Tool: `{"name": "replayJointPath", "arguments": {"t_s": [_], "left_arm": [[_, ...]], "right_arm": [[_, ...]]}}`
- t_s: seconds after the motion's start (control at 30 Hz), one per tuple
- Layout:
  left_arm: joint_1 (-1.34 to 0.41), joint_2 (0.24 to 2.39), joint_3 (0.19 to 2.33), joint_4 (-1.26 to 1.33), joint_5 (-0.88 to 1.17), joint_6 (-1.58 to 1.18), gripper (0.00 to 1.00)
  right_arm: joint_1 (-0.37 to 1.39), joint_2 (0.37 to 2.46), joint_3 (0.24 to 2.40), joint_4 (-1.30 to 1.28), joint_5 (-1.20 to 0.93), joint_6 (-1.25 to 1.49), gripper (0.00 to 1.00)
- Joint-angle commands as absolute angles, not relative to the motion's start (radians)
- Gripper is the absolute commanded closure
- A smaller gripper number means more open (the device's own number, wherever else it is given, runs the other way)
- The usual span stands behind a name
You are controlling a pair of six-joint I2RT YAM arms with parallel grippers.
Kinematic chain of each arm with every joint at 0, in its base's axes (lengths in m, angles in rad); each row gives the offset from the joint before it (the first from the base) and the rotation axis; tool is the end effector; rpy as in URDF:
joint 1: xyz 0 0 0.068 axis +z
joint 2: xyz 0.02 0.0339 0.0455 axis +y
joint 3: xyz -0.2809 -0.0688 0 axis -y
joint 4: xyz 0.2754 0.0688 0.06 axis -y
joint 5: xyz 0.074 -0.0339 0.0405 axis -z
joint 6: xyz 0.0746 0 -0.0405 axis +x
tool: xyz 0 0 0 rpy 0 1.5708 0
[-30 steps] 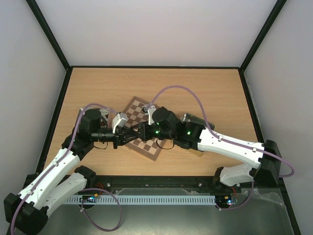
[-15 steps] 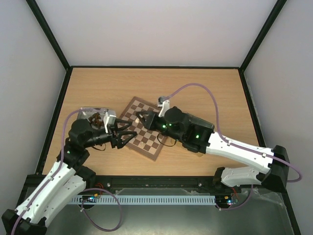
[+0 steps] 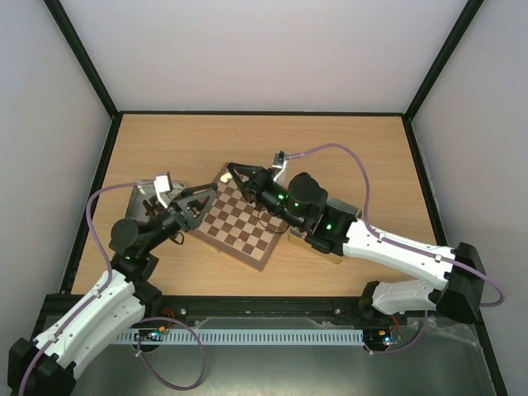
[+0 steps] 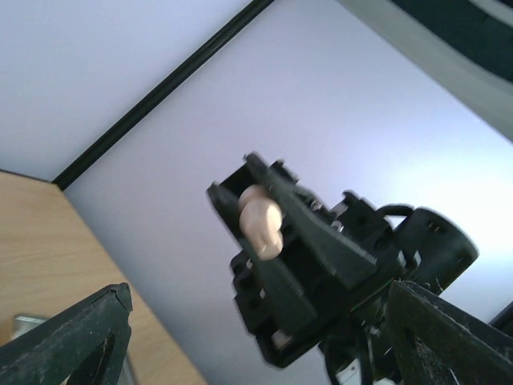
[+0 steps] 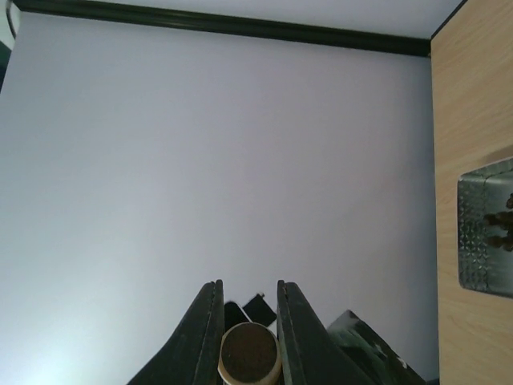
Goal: Set up the chess pieces on the board
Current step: Place the chess piece on the chessboard.
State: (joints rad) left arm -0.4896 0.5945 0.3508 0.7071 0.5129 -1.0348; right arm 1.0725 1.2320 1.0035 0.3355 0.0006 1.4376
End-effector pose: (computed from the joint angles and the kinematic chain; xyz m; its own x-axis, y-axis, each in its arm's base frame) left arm 0.1534 -0.1232 0.3247 -0.4839 -0.5910 -0.6454 0.7463 0.1066 -0.6571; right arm 0.1703 0.3129 0.3904 -0.8636 0.4867 -0.1320 -0.1672 -0.0294 0.9855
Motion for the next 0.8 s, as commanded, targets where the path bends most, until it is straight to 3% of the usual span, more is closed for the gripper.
{"name": "replayJointPath", "arguments": {"t_s": [0.0, 0.07, 0.13, 0.27, 0.37, 0.5, 0.77], "left_arm": [[-0.504, 0.644, 0.345, 0.941, 0.455, -1.19, 0.12], [-0.511, 0.674, 0.35, 0.975, 0.449, -1.224, 0.17], [-0.524, 0.7, 0.354, 0.97, 0.426, -1.257, 0.34], [-0.575, 0.718, 0.363, 0.926, 0.381, -1.269, 0.54], [-0.587, 0.714, 0.371, 0.902, 0.362, -1.244, 0.63], [-0.588, 0.689, 0.367, 0.849, 0.312, -1.223, 0.72], [-0.588, 0.686, 0.36, 0.839, 0.282, -1.21, 0.75]], "right_arm": [[1.068, 1.253, 0.978, 0.445, -0.056, 1.478, 0.93], [1.068, 1.257, 0.97, 0.471, -0.069, 1.46, 0.93], [1.068, 1.267, 0.971, 0.499, -0.088, 1.423, 0.93], [1.067, 1.288, 0.974, 0.514, -0.129, 1.382, 0.93], [1.066, 1.291, 0.957, 0.526, -0.133, 1.375, 0.93], [1.059, 1.282, 0.946, 0.515, -0.14, 1.358, 0.94], [1.03, 1.271, 0.924, 0.515, -0.173, 1.335, 0.94]]}}
